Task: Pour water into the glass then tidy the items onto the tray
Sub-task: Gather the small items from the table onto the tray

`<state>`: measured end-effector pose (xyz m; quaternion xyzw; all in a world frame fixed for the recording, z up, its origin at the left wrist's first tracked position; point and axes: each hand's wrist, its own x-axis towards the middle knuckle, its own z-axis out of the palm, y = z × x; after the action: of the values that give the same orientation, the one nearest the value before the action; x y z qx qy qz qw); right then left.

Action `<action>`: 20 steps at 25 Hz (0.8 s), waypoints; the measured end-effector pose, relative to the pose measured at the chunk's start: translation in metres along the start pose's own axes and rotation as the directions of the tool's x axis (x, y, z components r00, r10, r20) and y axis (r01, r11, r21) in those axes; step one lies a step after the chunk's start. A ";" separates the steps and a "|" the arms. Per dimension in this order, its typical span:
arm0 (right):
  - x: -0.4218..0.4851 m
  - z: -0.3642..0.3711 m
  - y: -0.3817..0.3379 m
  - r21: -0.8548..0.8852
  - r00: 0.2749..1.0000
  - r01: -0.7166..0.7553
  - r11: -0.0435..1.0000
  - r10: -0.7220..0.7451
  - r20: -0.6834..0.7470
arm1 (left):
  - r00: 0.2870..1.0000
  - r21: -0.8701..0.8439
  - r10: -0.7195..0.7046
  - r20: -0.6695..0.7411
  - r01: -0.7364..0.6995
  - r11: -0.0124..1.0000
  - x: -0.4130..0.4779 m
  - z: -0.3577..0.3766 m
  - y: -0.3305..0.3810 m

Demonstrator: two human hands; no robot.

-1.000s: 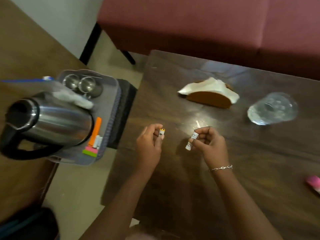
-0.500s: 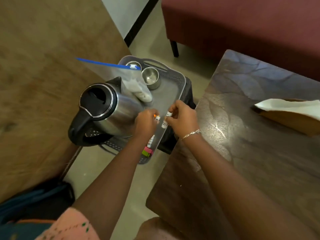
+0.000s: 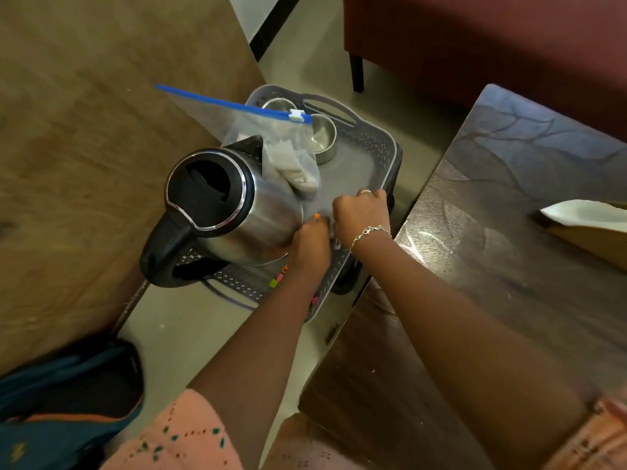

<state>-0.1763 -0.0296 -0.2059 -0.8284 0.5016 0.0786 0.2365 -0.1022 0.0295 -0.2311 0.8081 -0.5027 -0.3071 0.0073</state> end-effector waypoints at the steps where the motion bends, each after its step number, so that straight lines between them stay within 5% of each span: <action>1: -0.001 0.001 -0.002 -0.004 1.000 -0.011 1.000 0.011 0.004 | 1.000 -0.024 -0.014 -0.008 0.014 1.000 -0.004 0.000 -0.002; 6: -0.006 0.009 -0.009 -0.101 0.999 -0.040 0.994 0.038 -0.016 | 0.994 -0.214 -0.071 -0.084 0.052 0.976 -0.048 0.003 -0.022; 20: -0.014 0.018 -0.007 -0.212 0.992 0.117 0.970 -0.104 0.070 | 0.987 -0.230 -0.144 -0.071 0.124 0.965 -0.063 0.015 -0.037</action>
<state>-0.1752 -0.0075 -0.2148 -0.8731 0.4361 0.1435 0.1639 -0.0990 0.1038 -0.2246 0.8469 -0.4080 -0.3261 0.0998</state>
